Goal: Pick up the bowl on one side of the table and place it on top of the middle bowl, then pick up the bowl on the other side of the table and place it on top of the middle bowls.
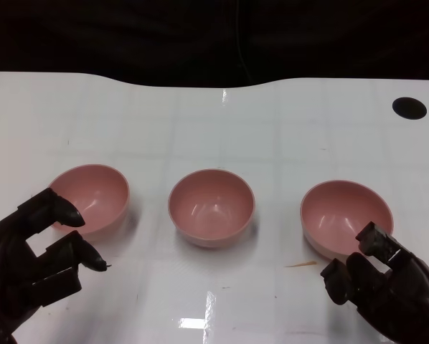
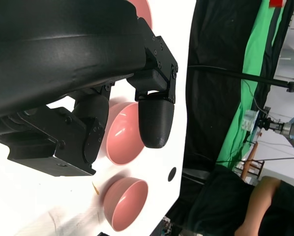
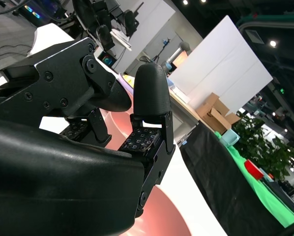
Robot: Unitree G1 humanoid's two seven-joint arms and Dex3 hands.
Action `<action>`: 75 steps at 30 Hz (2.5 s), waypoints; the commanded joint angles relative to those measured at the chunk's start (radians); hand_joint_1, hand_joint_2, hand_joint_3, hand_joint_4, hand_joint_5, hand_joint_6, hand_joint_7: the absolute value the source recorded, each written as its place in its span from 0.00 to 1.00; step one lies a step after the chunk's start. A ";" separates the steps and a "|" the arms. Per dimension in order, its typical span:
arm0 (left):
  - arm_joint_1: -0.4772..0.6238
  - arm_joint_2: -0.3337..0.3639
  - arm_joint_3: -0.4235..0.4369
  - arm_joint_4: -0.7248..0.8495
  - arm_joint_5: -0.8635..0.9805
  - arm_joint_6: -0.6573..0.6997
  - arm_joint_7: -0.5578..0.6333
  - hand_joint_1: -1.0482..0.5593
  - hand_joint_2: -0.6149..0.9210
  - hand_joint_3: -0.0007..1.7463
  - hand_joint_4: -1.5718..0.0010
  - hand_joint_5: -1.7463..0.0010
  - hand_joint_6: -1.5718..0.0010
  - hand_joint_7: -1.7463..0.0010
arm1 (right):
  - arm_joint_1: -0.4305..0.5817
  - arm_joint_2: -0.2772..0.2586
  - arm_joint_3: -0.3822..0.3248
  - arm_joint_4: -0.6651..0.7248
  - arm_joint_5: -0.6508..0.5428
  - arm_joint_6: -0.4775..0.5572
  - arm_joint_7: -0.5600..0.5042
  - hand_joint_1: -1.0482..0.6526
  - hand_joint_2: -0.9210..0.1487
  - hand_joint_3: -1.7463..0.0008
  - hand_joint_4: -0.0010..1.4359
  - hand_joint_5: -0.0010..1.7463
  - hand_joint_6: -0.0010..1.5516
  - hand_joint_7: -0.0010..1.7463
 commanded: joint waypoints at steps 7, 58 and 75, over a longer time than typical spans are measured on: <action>0.054 0.011 -0.166 0.098 0.621 -0.549 0.233 0.82 0.93 0.30 0.70 0.24 0.66 0.37 | 0.005 -0.008 -0.008 -0.022 -0.002 -0.005 -0.010 0.59 0.33 0.32 0.59 1.00 0.55 0.81; -0.395 0.335 -0.527 0.684 1.484 -0.510 0.228 0.15 0.99 0.00 0.65 1.00 0.60 1.00 | 0.005 0.016 0.008 -0.043 -0.003 0.002 -0.037 0.57 0.35 0.27 0.60 1.00 0.52 0.87; -0.554 0.324 -0.637 0.898 1.451 -0.537 0.251 0.15 1.00 0.02 0.65 1.00 0.61 1.00 | 0.002 0.020 0.020 -0.051 -0.006 0.006 -0.060 0.57 0.36 0.27 0.60 1.00 0.52 0.87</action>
